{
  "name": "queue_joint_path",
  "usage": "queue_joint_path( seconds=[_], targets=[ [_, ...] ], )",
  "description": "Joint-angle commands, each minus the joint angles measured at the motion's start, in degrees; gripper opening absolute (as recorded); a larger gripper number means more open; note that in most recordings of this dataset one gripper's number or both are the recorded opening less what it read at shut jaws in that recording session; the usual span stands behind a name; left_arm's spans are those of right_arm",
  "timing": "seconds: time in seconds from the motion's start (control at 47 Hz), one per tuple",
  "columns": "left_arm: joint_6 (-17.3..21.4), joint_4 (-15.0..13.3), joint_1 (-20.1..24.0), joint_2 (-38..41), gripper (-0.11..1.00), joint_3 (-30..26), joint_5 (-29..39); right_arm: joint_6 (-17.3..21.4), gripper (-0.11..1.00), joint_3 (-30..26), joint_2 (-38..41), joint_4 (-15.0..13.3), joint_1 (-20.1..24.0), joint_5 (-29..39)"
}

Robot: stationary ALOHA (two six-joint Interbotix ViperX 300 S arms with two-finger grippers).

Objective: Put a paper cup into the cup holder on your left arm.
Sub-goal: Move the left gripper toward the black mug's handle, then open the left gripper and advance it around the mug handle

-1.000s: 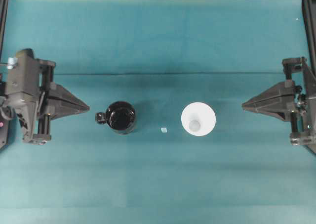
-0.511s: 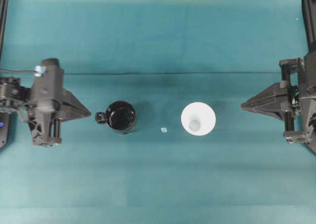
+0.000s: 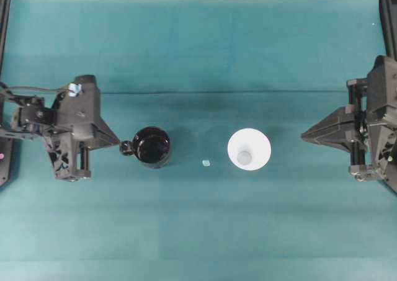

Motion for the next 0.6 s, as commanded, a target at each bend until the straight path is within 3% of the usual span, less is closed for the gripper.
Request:
queue_joint_path(
  seconds=[0.0, 0.426, 0.511, 0.574],
  targets=[
    [-0.09, 0.26, -0.26, 0.09, 0.03, -0.97, 0.0, 0.62, 0.01, -1.58, 0.26, 0.09, 0.0, 0.0],
    [-0.79, 0.26, -0.26, 0.44, 0.04, -0.7, 0.09, 0.7, 0.01, -1.67, 0.26, 0.0, -0.09, 0.0],
    [-1.14, 0.26, -0.26, 0.79, 0.11, -0.62, 0.09, 0.62, 0.01, -1.67, 0.26, 0.0, -0.09, 0.0],
    [-1.49, 0.26, -0.35, 1.05, 0.26, -0.53, 0.09, 0.7, 0.01, -1.67, 0.26, 0.0, -0.09, -0.18]
  ],
)
